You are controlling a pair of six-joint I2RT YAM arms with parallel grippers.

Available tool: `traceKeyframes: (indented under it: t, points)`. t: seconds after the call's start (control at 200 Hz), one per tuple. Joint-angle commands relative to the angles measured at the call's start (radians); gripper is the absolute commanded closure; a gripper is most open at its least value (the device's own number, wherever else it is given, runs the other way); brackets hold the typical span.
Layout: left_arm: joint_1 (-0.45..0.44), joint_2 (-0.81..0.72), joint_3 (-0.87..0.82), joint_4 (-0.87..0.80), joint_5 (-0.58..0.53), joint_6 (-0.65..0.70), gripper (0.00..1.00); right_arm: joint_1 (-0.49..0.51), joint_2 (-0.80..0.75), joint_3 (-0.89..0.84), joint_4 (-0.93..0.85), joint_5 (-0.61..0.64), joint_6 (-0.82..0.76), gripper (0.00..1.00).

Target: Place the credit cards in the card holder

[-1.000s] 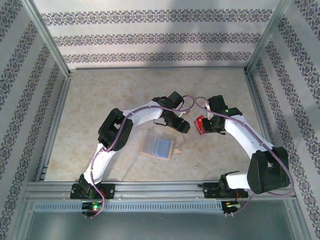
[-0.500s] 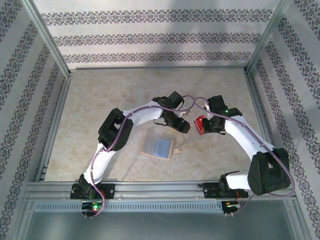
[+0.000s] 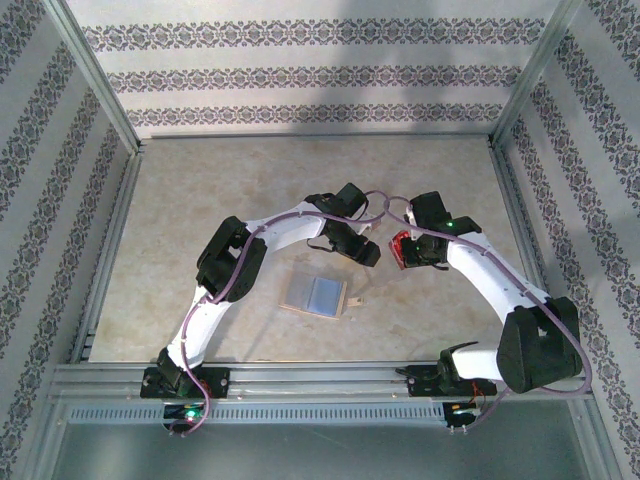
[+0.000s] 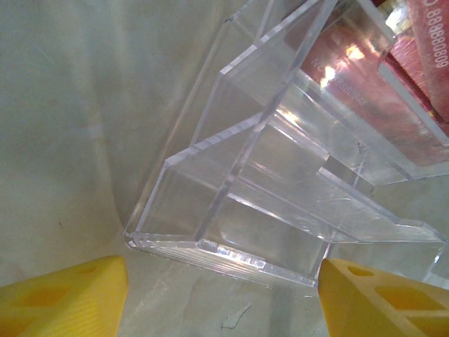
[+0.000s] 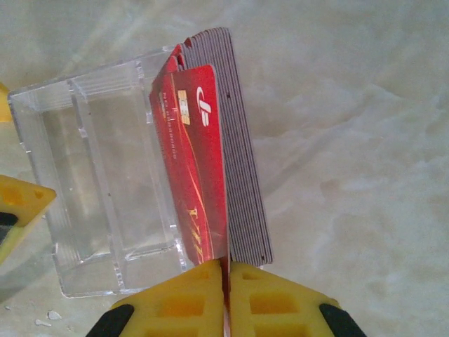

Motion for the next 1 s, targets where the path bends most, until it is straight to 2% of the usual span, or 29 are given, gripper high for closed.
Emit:
traceKeyframes:
  t: [0.0,0.465,0.795,0.994]
  points:
    - [-0.005,0.058,-0.007,-0.061,-0.068,0.025,0.28,0.01,-0.021,0.01,-0.019,0.039,-0.019,0.93]
    - [-0.005,0.047,-0.003,-0.065,-0.063,0.022,0.28,0.014,-0.09,0.002,0.013,-0.06,-0.022,1.0]
    - [0.01,-0.039,0.029,-0.088,-0.045,0.016,0.17,-0.04,-0.207,0.016,0.026,-0.233,0.077,1.0]
    - [0.034,-0.177,-0.01,-0.075,-0.049,0.017,0.1,-0.061,-0.304,0.019,0.076,-0.338,0.189,1.0]
